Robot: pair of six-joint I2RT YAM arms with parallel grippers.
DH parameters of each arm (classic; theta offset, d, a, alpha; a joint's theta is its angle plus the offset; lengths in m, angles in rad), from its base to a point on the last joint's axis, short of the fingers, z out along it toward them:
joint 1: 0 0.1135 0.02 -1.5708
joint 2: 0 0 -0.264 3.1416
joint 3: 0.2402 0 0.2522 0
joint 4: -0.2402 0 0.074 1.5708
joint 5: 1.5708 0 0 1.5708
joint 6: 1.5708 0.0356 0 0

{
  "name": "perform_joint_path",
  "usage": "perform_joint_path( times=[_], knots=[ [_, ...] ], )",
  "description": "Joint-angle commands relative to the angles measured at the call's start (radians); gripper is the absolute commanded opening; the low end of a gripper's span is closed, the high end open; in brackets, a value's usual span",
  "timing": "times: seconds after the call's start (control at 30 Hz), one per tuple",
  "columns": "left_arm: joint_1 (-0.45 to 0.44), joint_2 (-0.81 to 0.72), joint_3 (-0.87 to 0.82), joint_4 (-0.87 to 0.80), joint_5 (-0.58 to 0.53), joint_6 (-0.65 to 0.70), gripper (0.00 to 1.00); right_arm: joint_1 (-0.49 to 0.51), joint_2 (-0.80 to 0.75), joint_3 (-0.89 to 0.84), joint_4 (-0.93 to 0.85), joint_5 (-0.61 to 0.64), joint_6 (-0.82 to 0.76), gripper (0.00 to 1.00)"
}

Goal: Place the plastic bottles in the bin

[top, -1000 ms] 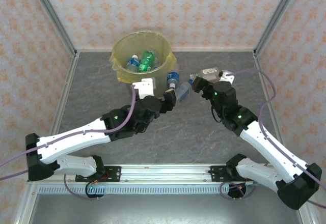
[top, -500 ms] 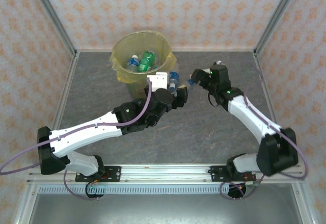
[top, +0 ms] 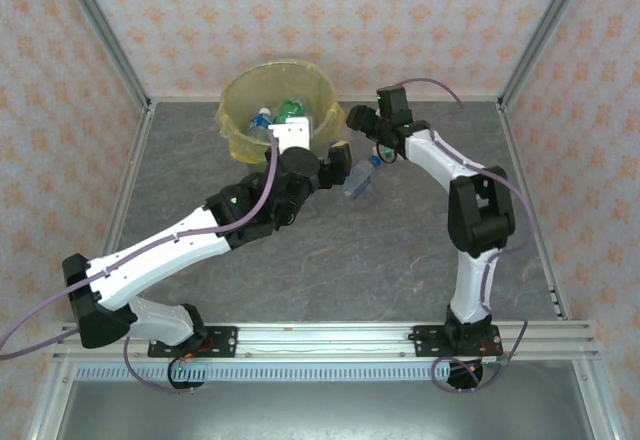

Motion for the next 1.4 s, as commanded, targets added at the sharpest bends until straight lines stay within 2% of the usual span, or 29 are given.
perform_joint_path(
  times=[0.0, 0.37, 0.6, 0.83, 0.9, 1.13, 1.37],
  knots=[
    [0.013, -0.055, 0.032, -0.025, 0.000, 0.033, 0.99, -0.006, 0.067, 0.090, -0.056, -0.059, -0.010, 0.74],
    [0.044, -0.199, -0.060, -0.015, -0.049, 0.027, 0.99, 0.010, 0.288, 0.326, -0.170, -0.092, -0.029, 0.75],
    [0.048, -0.262, -0.089, -0.036, -0.084, 0.017, 0.99, 0.026, 0.373, 0.403, -0.210, -0.088, -0.031, 0.80],
    [0.049, -0.307, -0.119, -0.040, -0.099, 0.008, 0.99, 0.038, 0.427, 0.437, -0.227, -0.083, -0.029, 0.80],
    [0.049, -0.315, -0.123, -0.047, -0.103, 0.005, 0.99, 0.041, 0.437, 0.442, -0.228, -0.082, -0.031, 0.79],
    [0.050, -0.339, -0.132, -0.055, -0.107, -0.002, 0.99, 0.041, 0.431, 0.443, -0.224, -0.094, -0.024, 0.61],
    [0.050, -0.366, -0.149, -0.054, -0.111, -0.008, 0.99, 0.037, 0.315, 0.365, -0.177, -0.076, -0.009, 0.59]
  ],
)
